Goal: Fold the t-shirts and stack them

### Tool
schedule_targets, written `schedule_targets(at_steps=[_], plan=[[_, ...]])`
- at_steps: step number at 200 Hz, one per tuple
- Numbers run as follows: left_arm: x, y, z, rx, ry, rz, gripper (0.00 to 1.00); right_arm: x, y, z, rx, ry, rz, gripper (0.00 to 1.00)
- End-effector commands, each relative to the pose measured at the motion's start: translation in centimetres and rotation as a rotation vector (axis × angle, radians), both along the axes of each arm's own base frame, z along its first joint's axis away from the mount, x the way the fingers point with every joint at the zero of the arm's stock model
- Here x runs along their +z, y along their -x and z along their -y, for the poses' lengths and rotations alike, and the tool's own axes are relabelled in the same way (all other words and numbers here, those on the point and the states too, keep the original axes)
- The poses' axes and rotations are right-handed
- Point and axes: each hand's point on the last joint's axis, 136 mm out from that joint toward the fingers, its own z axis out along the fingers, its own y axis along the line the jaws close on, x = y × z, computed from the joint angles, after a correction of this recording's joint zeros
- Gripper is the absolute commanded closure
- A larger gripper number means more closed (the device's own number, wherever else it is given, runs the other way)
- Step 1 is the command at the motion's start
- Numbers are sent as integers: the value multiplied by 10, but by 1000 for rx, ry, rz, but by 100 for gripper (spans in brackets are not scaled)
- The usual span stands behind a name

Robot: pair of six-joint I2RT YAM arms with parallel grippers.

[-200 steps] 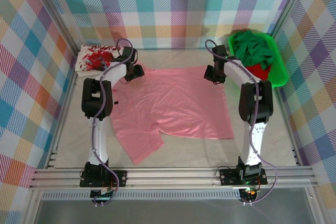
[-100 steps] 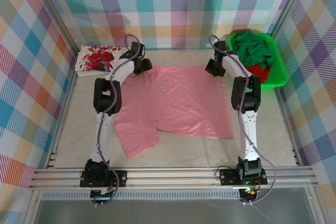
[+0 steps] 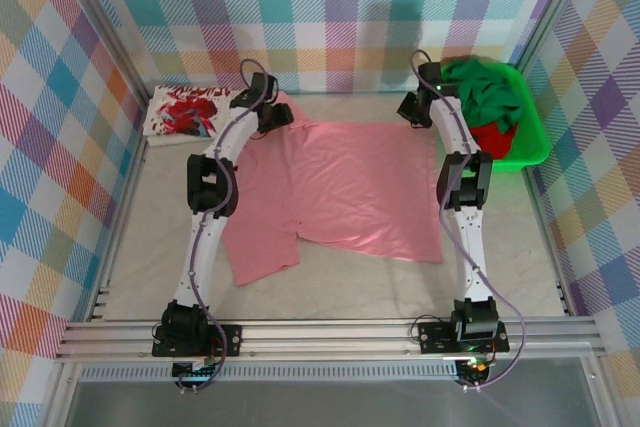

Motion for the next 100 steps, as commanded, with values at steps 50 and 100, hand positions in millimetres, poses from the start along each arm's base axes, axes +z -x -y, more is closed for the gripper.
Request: schedule_targets(at_steps=[50,100], plan=[[160,186,-59,143,18,189,31,138,156,-60,212,-15,238,83],[62,414,-120,386,-92,-269,31,59,277,-62,339,24,246,70]])
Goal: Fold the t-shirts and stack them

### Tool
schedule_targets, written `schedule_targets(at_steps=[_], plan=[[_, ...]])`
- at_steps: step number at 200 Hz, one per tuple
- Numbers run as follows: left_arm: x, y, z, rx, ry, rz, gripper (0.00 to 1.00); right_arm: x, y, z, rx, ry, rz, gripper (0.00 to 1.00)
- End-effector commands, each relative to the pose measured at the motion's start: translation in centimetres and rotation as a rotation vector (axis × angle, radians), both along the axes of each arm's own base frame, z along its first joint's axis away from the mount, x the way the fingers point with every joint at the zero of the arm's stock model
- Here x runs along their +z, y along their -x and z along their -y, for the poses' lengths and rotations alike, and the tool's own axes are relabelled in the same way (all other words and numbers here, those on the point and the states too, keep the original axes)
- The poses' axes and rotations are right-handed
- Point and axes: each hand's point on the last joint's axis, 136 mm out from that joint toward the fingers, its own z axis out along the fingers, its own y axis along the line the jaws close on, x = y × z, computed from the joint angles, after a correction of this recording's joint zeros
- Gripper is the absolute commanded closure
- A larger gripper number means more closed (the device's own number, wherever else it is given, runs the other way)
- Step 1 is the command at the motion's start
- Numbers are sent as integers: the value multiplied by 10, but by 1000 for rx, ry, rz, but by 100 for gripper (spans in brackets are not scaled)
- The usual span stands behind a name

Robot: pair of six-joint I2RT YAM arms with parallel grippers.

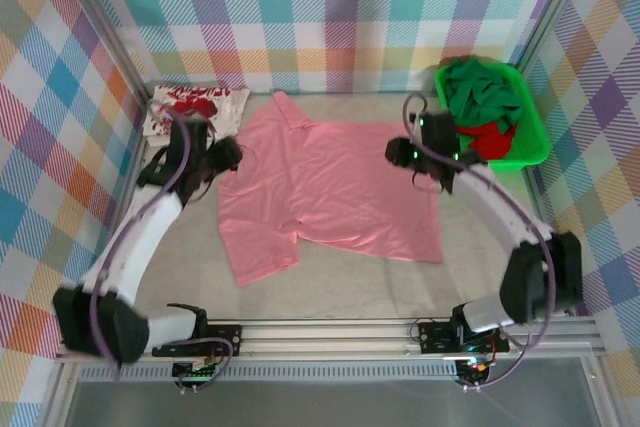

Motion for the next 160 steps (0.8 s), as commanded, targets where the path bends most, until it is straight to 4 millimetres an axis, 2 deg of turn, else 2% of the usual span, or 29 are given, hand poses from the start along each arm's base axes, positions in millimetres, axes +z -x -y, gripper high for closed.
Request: schedule_targets(at_steps=[1,11,20,30,52,68,95,140,160], plan=[[-90,104,-28,170,-24,-398,30,-55,13,17,-3,61,-17,70],[-105,134,-26,206,25,-470,30,-69,21,26,-31,92,-41,70],[-114,153,-23,226,54,-508,30,-76,25,25,-23,89,-43,70],[-122,166,-17,243,84,-537,30,-79,27,20,4,77,-31,70],[-136,182,-1,230,118,-593,32,-82,25,12,39,73,-25,66],[-143,189,8,197,106,-628,34,-82,23,8,53,76,-24,65],[-161,189,33,132,125,-665,37,-84,21,4,50,65,-12,64],[-175,197,39,109,99,-721,41,-84,18,2,43,60,-13,62],[-187,200,42,95,120,-725,42,-82,19,3,39,61,-12,61]])
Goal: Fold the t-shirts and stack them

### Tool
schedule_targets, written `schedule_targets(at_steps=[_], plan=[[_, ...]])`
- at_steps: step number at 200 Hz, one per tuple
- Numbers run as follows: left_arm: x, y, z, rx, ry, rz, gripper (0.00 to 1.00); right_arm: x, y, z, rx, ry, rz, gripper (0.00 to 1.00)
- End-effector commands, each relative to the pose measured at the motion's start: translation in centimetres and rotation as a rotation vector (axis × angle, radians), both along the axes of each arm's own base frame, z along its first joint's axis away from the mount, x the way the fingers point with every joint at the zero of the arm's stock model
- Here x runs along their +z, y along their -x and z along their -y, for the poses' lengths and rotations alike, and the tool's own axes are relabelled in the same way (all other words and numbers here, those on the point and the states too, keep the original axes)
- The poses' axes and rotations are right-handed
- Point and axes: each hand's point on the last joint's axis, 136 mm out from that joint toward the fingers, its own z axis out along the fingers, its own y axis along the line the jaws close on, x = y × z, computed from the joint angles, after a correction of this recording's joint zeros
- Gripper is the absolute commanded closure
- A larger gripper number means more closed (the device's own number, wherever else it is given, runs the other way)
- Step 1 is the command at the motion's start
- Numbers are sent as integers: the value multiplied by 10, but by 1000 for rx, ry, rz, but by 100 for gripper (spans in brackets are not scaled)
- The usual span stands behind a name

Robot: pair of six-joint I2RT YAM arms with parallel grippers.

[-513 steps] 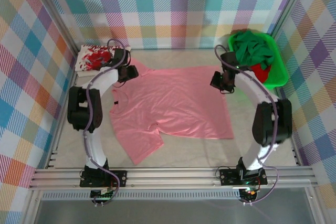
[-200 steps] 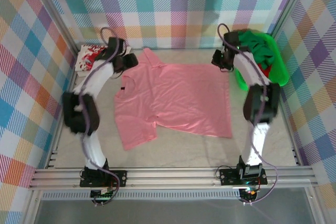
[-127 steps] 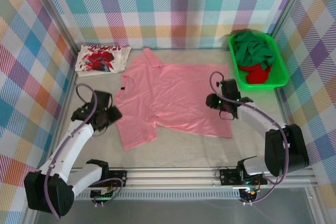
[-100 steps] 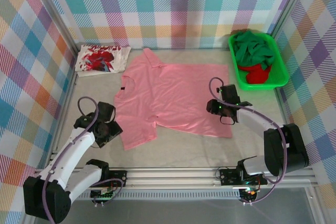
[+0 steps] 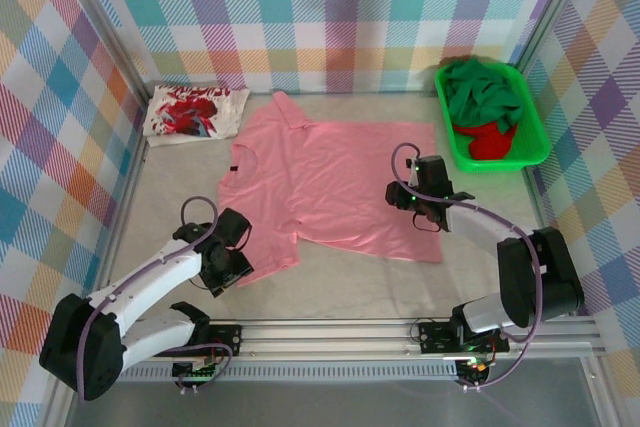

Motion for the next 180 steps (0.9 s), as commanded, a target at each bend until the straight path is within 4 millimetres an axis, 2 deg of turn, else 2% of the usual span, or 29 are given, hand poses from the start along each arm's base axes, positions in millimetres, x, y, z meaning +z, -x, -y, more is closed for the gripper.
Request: schedule_targets(at_steps=[1,22,72,111,121,131,148,161,170,180], plan=[[-14,7,6,6,31,-21,42,13,-8,-8,17,-18,45,62],[-22,4,9,7,48,-2,46,15,-4,-6,6,-24,46,61],[-19,-17,11,-29,33,83,63,15,7,1,-23,-24,32,61],[-23,-20,13,-71,10,60,90,14,15,5,-44,-26,9,60],[-20,-22,12,-82,-3,60,94,14,19,7,-52,-25,-3,60],[-16,-26,12,-90,-11,72,100,11,27,11,-77,-20,-41,60],[-5,-34,11,-96,-22,106,100,7,47,23,-146,-8,-137,59],[2,-38,10,-104,-34,129,100,-5,76,46,-274,49,-281,50],[7,-40,8,-102,-43,142,100,-9,100,61,-354,82,-402,48],[11,-41,6,-101,-52,156,100,-11,125,66,-395,88,-511,48]])
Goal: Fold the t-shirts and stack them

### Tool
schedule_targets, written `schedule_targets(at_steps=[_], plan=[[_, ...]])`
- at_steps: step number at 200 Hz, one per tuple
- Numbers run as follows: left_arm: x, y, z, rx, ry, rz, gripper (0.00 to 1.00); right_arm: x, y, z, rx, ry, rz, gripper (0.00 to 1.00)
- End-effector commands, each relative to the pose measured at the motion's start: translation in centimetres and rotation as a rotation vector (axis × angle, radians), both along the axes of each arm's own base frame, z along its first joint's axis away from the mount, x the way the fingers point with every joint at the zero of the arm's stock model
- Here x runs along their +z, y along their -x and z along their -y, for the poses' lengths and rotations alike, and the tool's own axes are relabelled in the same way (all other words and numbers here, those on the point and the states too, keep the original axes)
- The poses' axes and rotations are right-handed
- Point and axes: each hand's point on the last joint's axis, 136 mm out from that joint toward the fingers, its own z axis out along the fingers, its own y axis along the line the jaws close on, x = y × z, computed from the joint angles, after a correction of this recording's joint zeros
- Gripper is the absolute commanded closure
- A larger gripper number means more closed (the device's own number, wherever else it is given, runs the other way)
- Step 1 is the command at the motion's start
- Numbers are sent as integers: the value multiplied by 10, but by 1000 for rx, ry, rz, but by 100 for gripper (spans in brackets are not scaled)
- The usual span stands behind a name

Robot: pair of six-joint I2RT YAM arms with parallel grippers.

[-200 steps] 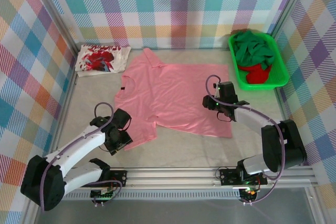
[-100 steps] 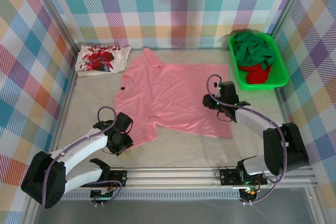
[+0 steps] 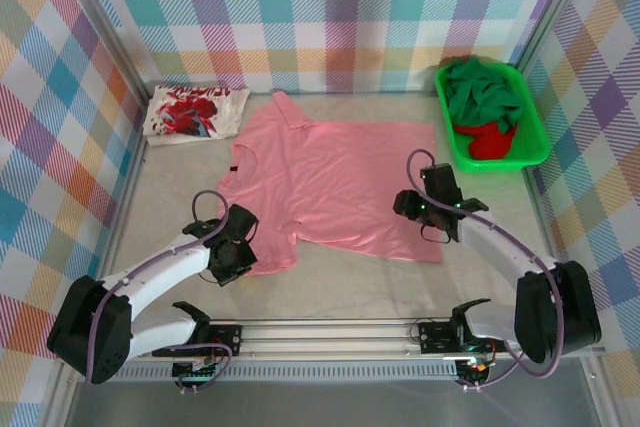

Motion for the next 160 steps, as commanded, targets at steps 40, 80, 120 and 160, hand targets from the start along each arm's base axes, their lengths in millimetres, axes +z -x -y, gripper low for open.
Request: schedule_targets(at_steps=[40,80,120,160], plan=[[25,-7,-13,3,-29,128,100,-14,141,57,-384,48,-518,48],[27,-8,-19,1,-60,137,100,-46,145,56,-471,-136,-576,49],[32,-7,-25,19,-59,174,100,-58,127,54,-486,-170,-537,51],[29,-4,-26,32,-45,182,100,-54,115,54,-507,-203,-468,53]])
